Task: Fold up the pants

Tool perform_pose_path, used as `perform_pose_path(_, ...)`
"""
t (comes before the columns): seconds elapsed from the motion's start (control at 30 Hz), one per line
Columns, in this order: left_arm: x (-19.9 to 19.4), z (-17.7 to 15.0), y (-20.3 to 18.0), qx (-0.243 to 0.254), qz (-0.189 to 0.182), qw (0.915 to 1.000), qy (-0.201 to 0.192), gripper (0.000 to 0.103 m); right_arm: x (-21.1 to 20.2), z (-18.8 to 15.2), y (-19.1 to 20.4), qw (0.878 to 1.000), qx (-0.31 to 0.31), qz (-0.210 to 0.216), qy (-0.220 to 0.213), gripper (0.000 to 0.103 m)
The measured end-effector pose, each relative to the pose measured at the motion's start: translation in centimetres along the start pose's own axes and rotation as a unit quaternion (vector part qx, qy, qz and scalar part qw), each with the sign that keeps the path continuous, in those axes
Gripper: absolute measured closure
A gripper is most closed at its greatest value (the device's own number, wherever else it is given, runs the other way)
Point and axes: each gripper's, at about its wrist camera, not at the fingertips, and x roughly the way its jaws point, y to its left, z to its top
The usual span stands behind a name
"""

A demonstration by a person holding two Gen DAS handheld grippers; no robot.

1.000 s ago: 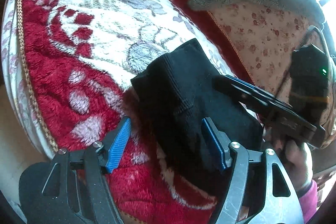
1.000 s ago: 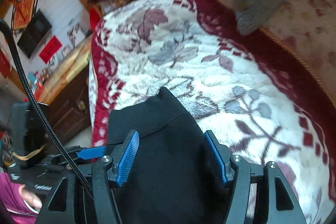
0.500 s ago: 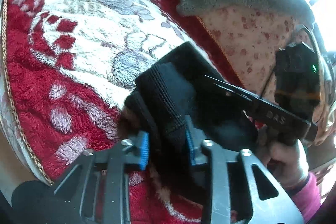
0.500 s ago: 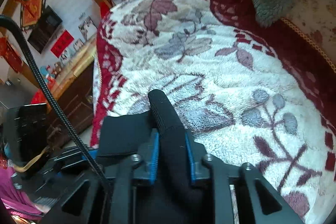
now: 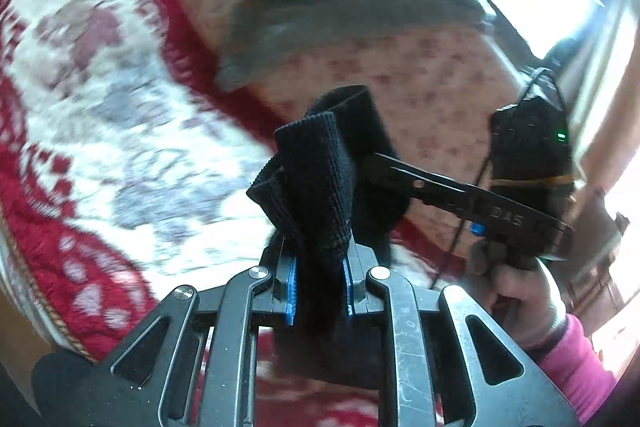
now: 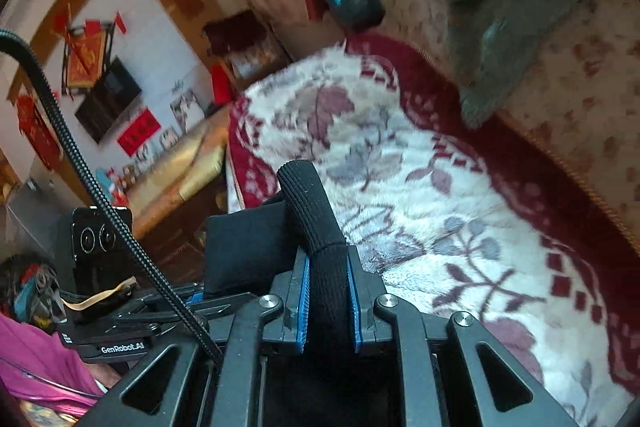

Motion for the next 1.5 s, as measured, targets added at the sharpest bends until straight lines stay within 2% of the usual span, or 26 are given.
perform_pose_path(0.23, 0.8, -1.3, -7.3, 0.059, -0.067, 0.9956, 0.026, 0.087, -8.5, -2.6, -0.2, 0.998, 0.025, -0.028, -0.045, 0.088)
perform_pose_path(0.53, 4.5, -6.2, -15.6, 0.127, -0.122, 0.9792, 0.101, 0.087, -17.4, -10.2, -3.6, 0.99, 0.101, -0.066, -0.078, 0.088)
perform_pose_path(0.63, 6.4, -8.4, -17.5, 0.147, -0.126, 0.9728, 0.127, 0.087, -19.4, -13.3, -5.0, 0.984, 0.13, -0.079, -0.088, 0.088)
perform_pose_path(0.73, 8.8, -11.0, -19.0, 0.17, -0.114, 0.9675, 0.148, 0.087, -20.8, -17.0, -7.1, 0.977, 0.169, -0.095, -0.093, 0.088)
perform_pose_path(0.83, 11.0, -13.7, -20.0, 0.193, -0.097, 0.9599, 0.179, 0.087, -21.4, -20.8, -9.5, 0.963, 0.219, -0.131, -0.088, 0.086)
perform_pose_path(0.9, 12.0, -15.2, -20.7, 0.214, -0.083, 0.9535, 0.196, 0.087, -22.0, -23.0, -10.9, 0.947, 0.252, -0.185, -0.078, 0.081)
perform_pose_path(0.93, 12.1, -15.6, -20.8, 0.218, -0.079, 0.9523, 0.198, 0.086, -22.5, -23.9, -11.4, 0.941, 0.266, -0.193, -0.08, 0.081)
perform_pose_path(1.0, 11.8, -16.0, -20.9, 0.218, -0.088, 0.952, 0.196, 0.074, -23.8, -25.4, -11.8, 0.93, 0.286, -0.21, -0.093, 0.079)
perform_pose_path(1.03, 11.7, -15.9, -20.9, 0.21, -0.106, 0.9509, 0.202, 0.058, -24.4, -25.8, -11.7, 0.927, 0.292, -0.213, -0.1, 0.079)
perform_pose_path(1.07, 11.3, -15.7, -21.0, 0.198, -0.127, 0.9493, 0.209, 0.049, -25.2, -26.2, -11.4, 0.924, 0.297, -0.212, -0.112, 0.078)
perform_pose_path(1.17, 9.4, -15.1, -21.5, 0.217, -0.15, 0.9462, 0.188, 0.048, -26.8, -26.5, -10.4, 0.918, 0.308, -0.211, -0.134, 0.073)
perform_pose_path(1.23, 8.3, -14.4, -21.3, 0.232, -0.147, 0.9454, 0.176, 0.048, -27.9, -26.7, -9.3, 0.916, 0.312, -0.198, -0.154, 0.056)
perform_pose_path(1.27, 7.8, -13.8, -20.8, 0.235, -0.143, 0.9463, 0.17, 0.048, -28.3, -26.9, -8.6, 0.915, 0.313, -0.194, -0.164, 0.054)
perform_pose_path(1.4, 6.4, -12.0, -17.9, 0.239, -0.099, 0.9557, 0.14, 0.048, -29.0, -27.5, -6.0, 0.916, 0.308, -0.186, -0.177, 0.053)
perform_pose_path(1.5, 6.8, -10.1, -15.5, 0.223, -0.053, 0.9652, 0.126, 0.048, -27.6, -27.2, -4.4, 0.926, 0.293, -0.178, -0.158, 0.053)
